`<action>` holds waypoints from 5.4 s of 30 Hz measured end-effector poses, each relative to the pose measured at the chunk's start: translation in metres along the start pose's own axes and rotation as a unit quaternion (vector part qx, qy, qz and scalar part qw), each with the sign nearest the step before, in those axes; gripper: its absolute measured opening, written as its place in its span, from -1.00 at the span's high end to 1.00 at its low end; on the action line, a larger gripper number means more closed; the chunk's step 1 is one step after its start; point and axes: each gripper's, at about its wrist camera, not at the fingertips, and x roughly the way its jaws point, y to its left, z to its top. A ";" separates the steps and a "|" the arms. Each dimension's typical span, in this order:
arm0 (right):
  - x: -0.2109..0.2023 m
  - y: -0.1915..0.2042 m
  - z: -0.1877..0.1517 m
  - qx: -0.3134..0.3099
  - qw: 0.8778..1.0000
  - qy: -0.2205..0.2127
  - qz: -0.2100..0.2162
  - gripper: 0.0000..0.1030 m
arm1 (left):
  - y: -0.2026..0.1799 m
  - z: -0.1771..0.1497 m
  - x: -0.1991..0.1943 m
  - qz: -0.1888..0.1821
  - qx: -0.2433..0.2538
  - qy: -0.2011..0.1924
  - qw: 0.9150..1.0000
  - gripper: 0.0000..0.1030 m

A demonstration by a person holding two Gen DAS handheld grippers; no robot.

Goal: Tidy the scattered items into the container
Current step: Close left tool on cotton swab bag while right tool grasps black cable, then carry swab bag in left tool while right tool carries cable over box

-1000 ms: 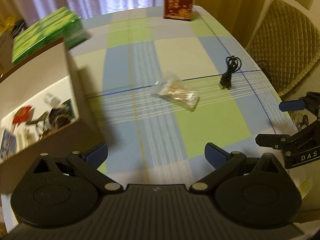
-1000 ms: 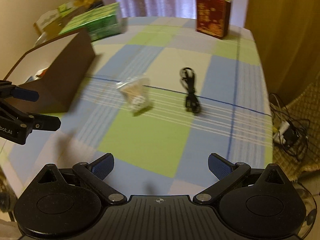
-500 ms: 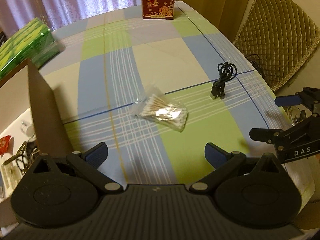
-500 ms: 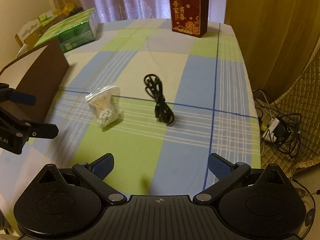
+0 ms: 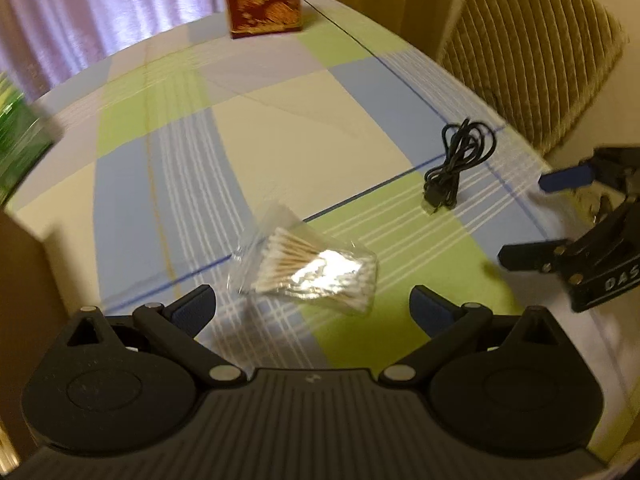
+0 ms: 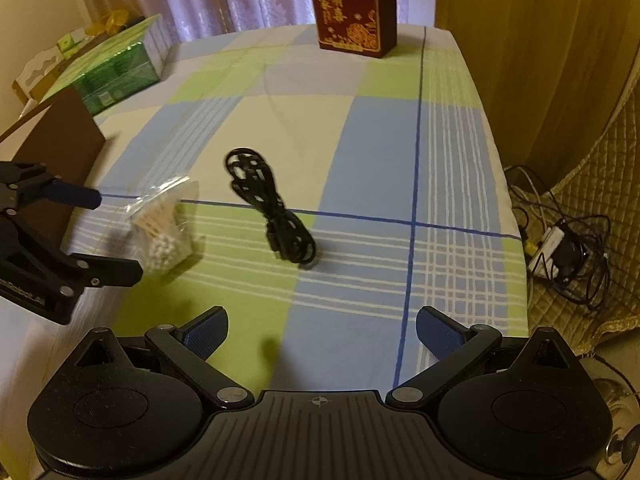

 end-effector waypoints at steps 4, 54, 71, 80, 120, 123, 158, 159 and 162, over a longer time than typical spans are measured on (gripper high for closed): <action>0.003 -0.006 0.002 0.006 1.000 0.003 -0.001 -1.00 | -0.001 0.009 0.019 -0.007 0.038 0.020 0.999 -0.97; -0.024 0.049 0.029 -0.146 0.972 -0.179 0.044 0.65 | 0.004 -0.026 -0.076 0.065 -0.086 -0.072 0.992 -0.33; -0.067 0.081 0.033 -0.136 0.970 -0.192 0.053 0.64 | 0.021 -0.058 -0.133 0.091 -0.113 -0.118 0.982 -0.33; -0.076 0.119 0.034 -0.130 0.969 -0.189 0.095 0.64 | 0.052 -0.093 -0.169 0.115 -0.145 -0.133 0.974 -0.33; -0.031 0.313 0.069 -0.166 0.956 -0.153 0.188 0.64 | 0.218 -0.208 -0.239 0.180 -0.236 -0.132 0.946 -0.33; -0.024 0.318 0.069 -0.165 0.959 -0.145 0.181 0.64 | 0.227 -0.211 -0.237 0.176 -0.236 -0.131 0.947 -0.33; 0.096 0.356 0.135 -0.212 0.968 -0.086 0.098 0.64 | 0.318 -0.172 -0.171 0.132 -0.189 -0.091 0.969 -0.33; 0.099 0.357 0.137 -0.215 0.968 -0.085 0.096 0.64 | 0.320 -0.171 -0.168 0.131 -0.189 -0.088 0.969 -0.33; 0.106 0.359 0.140 -0.227 0.966 -0.084 0.088 0.64 | 0.324 -0.169 -0.161 0.130 -0.190 -0.083 0.970 -0.33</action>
